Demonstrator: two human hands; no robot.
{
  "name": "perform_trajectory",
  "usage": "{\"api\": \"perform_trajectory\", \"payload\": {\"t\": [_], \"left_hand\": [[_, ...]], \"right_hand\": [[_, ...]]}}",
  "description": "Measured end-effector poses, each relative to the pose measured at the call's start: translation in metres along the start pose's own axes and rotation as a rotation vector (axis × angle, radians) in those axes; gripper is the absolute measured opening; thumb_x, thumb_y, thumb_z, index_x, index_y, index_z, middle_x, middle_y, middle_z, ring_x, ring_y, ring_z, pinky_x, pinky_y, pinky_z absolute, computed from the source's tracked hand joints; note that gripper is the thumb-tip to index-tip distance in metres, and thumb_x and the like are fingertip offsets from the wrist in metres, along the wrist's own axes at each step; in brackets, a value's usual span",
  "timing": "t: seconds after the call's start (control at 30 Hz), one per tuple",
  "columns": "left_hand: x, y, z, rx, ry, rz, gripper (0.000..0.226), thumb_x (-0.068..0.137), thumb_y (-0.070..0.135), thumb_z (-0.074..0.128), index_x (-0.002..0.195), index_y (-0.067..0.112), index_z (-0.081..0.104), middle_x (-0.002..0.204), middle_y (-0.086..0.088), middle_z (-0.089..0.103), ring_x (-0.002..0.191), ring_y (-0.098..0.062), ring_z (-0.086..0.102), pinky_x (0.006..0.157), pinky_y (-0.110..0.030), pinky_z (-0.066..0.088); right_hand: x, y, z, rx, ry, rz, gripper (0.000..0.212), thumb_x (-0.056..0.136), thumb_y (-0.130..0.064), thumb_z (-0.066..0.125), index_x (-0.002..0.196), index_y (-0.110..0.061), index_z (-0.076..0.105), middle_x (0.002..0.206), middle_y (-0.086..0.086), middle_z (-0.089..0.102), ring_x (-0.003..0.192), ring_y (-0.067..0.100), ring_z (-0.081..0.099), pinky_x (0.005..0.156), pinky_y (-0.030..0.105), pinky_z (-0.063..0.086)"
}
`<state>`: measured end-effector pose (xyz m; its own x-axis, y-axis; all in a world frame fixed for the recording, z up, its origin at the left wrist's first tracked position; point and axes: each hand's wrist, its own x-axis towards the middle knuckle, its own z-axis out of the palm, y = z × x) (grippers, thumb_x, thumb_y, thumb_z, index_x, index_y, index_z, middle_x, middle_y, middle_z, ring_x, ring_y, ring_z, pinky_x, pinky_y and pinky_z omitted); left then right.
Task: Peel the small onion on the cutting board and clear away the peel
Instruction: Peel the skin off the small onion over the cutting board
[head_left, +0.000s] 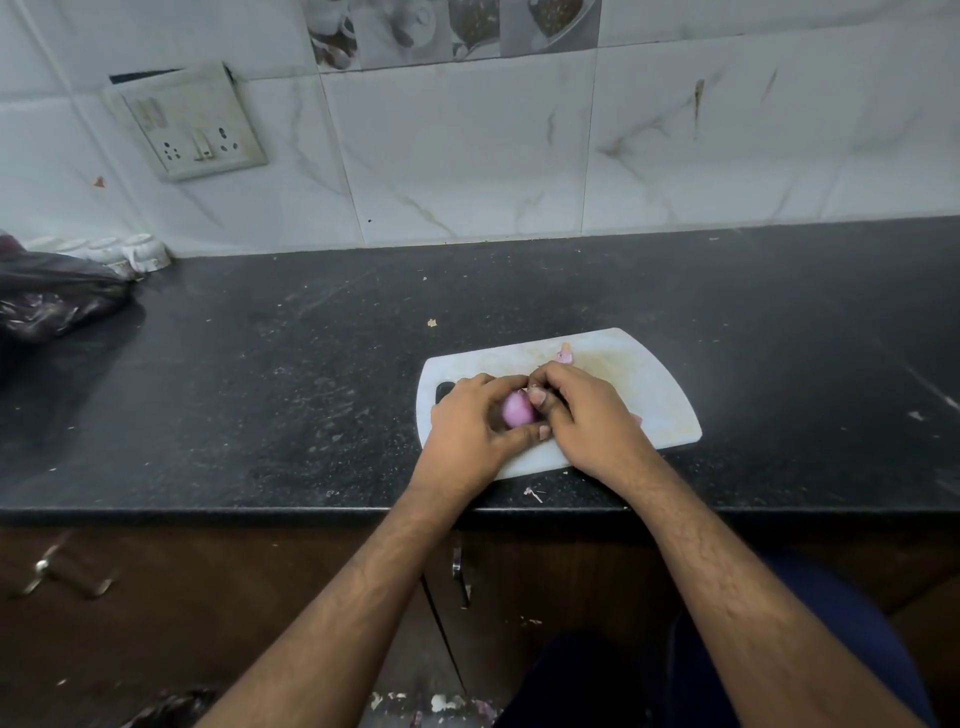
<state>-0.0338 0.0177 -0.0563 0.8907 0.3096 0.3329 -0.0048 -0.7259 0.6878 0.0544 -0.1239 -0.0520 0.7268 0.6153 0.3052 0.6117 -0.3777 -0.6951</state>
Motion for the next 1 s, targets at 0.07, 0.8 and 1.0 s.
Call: {"api": "perform_trajectory", "payload": {"t": [0.07, 0.8, 1.0], "left_hand": [[-0.001, 0.002, 0.002, 0.068, 0.040, 0.010, 0.046, 0.078, 0.041, 0.087, 0.119, 0.026, 0.075, 0.096, 0.005, 0.066, 0.097, -0.014, 0.054, 0.087, -0.032, 0.045], [0.000, 0.001, -0.005, -0.108, 0.045, -0.172, 0.079, 0.065, 0.035, 0.098, 0.130, 0.023, 0.054, 0.110, 0.009, 0.070, 0.099, -0.007, 0.067, 0.073, -0.001, 0.044], [0.001, -0.005, -0.002, -0.127, 0.051, -0.090, 0.058, 0.065, 0.030, 0.098, 0.106, 0.019, 0.059, 0.098, 0.009, 0.071, 0.095, -0.012, 0.069, 0.080, -0.021, 0.054]], "right_hand": [[0.001, 0.000, 0.002, -0.031, -0.015, -0.029, 0.012, 0.104, -0.020, 0.051, 0.096, -0.026, 0.058, 0.090, -0.016, 0.061, 0.087, 0.009, 0.058, 0.079, 0.033, 0.048], [-0.004, -0.002, -0.002, 0.138, 0.099, 0.012, 0.017, 0.103, -0.022, 0.058, 0.112, -0.022, 0.072, 0.106, -0.014, 0.073, 0.102, 0.001, 0.065, 0.102, 0.031, 0.049], [0.001, -0.001, 0.002, 0.150, 0.085, 0.056, 0.003, 0.094, -0.025, 0.072, 0.092, -0.025, 0.069, 0.089, -0.012, 0.073, 0.085, 0.005, 0.067, 0.084, 0.027, 0.053]]}}
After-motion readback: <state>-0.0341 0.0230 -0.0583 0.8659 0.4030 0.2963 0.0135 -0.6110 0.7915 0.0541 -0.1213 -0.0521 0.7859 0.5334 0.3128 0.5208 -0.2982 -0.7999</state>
